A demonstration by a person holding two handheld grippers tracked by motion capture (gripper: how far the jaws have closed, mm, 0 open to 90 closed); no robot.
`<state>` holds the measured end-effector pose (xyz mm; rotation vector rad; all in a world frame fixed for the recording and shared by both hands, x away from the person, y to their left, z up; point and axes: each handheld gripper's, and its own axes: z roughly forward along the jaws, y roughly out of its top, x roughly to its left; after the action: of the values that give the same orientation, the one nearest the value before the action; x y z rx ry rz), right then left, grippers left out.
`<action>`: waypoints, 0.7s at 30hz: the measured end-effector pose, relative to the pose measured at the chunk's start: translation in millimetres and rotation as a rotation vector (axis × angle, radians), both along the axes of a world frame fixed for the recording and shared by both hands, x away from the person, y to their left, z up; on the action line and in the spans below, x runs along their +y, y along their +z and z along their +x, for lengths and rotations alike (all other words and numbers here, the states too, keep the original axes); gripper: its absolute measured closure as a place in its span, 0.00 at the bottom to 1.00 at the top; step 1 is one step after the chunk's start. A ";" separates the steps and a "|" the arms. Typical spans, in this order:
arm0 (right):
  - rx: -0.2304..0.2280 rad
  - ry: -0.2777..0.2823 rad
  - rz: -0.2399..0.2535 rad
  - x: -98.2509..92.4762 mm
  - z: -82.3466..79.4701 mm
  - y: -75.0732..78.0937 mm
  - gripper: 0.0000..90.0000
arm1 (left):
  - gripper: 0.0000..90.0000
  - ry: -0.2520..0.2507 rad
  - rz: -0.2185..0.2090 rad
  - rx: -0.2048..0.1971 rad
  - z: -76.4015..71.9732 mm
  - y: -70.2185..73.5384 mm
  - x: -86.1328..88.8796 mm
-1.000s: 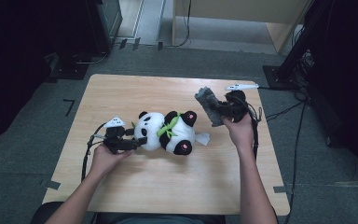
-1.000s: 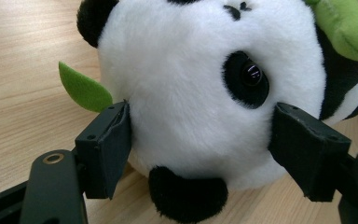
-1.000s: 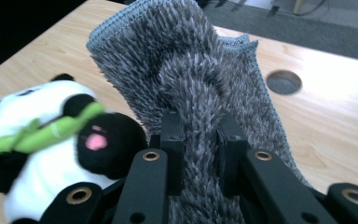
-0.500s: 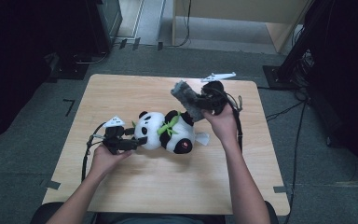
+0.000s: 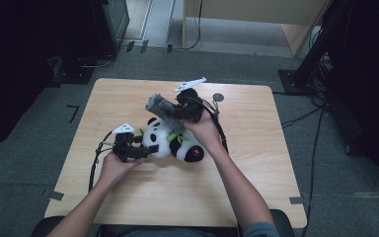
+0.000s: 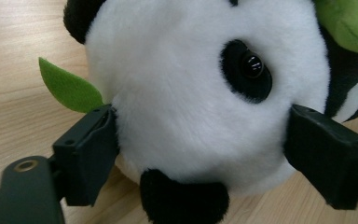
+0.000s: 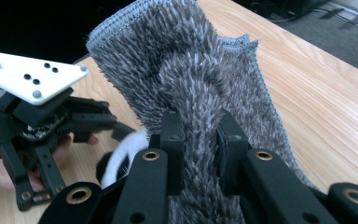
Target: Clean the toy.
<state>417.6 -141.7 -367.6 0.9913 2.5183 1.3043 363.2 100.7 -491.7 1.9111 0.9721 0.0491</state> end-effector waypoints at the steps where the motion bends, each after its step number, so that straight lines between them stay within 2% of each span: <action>1: 0.000 0.010 0.005 3.8 0.3 -1.1 0.86 | 0.21 -0.001 0.005 -0.005 -0.7 0.2 -0.5; 4: 0.001 0.029 0.022 13.2 1.1 -3.6 0.85 | 0.26 0.006 0.025 -0.015 -3.3 2.2 -2.6; 7: 0.025 0.065 0.066 23.5 2.0 -8.6 0.85 | 0.31 0.007 0.043 -0.023 -5.6 4.2 -3.3; 10: 0.031 0.074 -0.010 34.0 4.1 -19.3 0.85 | 0.36 0.004 0.059 -0.034 -7.0 4.9 -3.6; 13: 0.072 0.075 -0.102 37.2 10.4 -35.3 0.83 | 0.38 0.003 0.061 -0.031 -7.2 4.2 -4.5; 14: 0.066 0.070 -0.118 35.9 11.3 -38.7 0.83 | 0.37 0.006 0.058 -0.025 -6.5 4.1 -4.2; 17: 0.070 0.060 -0.124 29.4 14.6 -40.1 0.84 | 0.37 0.008 0.053 -0.022 -6.2 4.1 -6.2; 21: 0.055 0.008 -0.155 20.8 19.0 -40.8 0.83 | 0.37 0.010 0.043 -0.014 -5.0 3.6 -5.8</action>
<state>436.6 -120.9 -408.4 0.9973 2.6200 1.0776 358.2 94.9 -488.2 1.9426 0.9787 0.0895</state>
